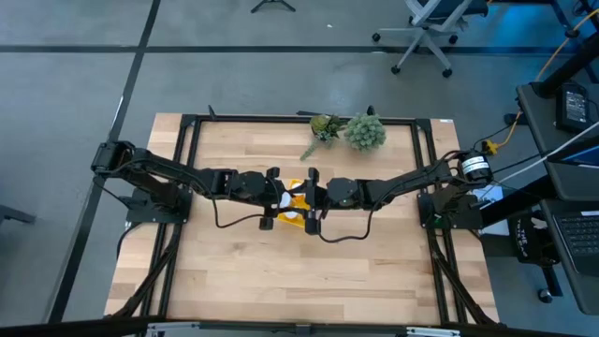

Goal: Pick and place pill bottles into a basket
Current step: Put the orange pill bottle into the yellow bin

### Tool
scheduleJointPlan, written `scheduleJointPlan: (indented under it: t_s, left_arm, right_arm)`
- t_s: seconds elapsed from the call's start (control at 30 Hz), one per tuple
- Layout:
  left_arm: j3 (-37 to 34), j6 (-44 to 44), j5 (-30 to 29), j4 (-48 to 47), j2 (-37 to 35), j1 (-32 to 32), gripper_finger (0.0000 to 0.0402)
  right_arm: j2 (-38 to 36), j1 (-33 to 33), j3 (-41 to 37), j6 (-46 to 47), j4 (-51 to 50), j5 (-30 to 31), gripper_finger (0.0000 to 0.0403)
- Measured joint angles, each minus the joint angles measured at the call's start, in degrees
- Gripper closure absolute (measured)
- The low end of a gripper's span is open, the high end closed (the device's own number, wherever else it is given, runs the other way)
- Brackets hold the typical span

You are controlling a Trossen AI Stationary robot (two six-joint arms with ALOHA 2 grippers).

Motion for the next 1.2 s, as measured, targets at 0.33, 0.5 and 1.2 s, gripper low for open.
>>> scheduleJointPlan:
  t_s: [0.33,0.5,1.2]
  left_arm:
    - [0.22,0.02,-0.08,-1.91,0.00,0.00,0.0213]
    - [0.24,0.29,-0.06,-2.56,-0.13,0.00,0.0212]
    - [0.11,-1.30,-0.22,-2.34,-1.45,-0.07,0.0191]
  right_arm:
    - [0.13,0.00,0.01,-0.03,-0.15,-0.06,0.0217]
    - [0.13,0.00,0.07,-0.07,-0.73,-0.08,0.0216]
    - [-2.37,0.02,-0.08,0.04,-4.80,-0.02,0.0215]
